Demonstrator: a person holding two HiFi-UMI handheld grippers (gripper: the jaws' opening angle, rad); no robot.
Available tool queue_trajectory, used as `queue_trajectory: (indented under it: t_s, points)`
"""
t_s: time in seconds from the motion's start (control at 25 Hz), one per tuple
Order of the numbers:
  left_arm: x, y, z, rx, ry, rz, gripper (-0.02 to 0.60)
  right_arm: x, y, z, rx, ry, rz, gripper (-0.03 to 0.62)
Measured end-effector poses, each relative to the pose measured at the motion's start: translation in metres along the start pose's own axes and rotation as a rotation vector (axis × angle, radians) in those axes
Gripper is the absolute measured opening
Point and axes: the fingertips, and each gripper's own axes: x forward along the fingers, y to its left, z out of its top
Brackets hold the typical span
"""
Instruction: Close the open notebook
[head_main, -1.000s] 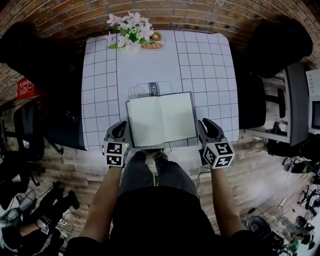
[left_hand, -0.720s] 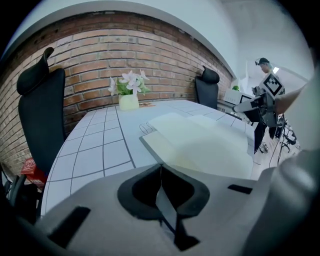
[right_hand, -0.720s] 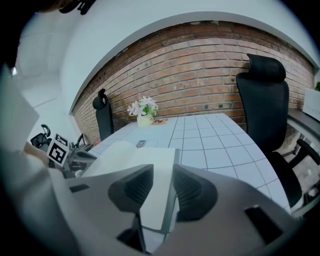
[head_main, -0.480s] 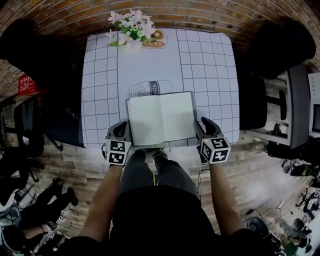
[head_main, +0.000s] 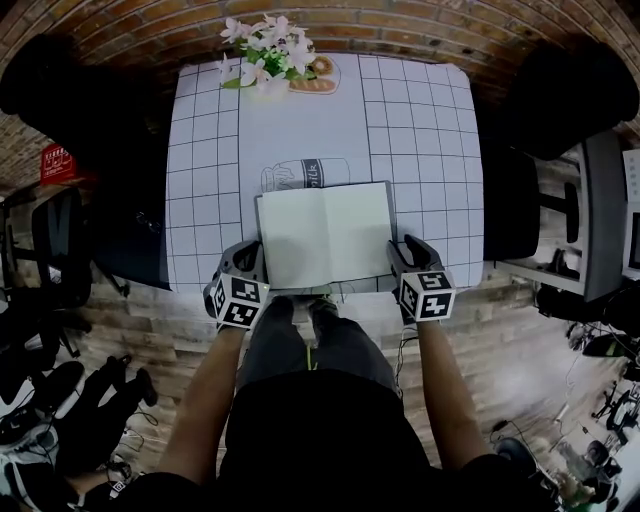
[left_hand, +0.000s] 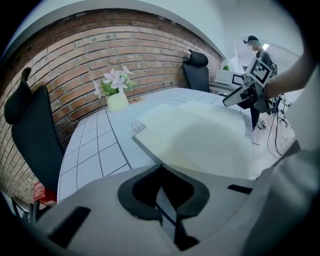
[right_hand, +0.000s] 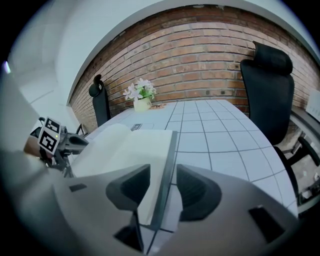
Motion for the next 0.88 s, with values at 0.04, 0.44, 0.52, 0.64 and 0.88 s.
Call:
queue_trajectory:
  t_s: [0.04,0.44,0.52,0.64,0.88]
  points:
    - [0.000,0.000,0.000,0.012,0.003,-0.003,0.025,0.001,-0.001,-0.001,0.000,0.004,-0.002,0.174]
    - [-0.001,0.001,0.000,-0.002,-0.007,0.011,0.025,0.020,-0.004,-0.003,0.061,0.030,0.011,0.179]
    - [0.000,0.001,0.000,-0.008,-0.011,0.013,0.025,0.021,-0.004,-0.004,0.087,0.024,0.015,0.178]
    - [0.000,0.001,0.000,-0.015,-0.015,0.014,0.025,0.022,-0.004,-0.004,0.112,0.013,0.013,0.178]
    - [0.000,0.002,0.000,-0.019,-0.019,0.019,0.025,0.022,-0.004,-0.003,0.119,0.020,0.015,0.178]
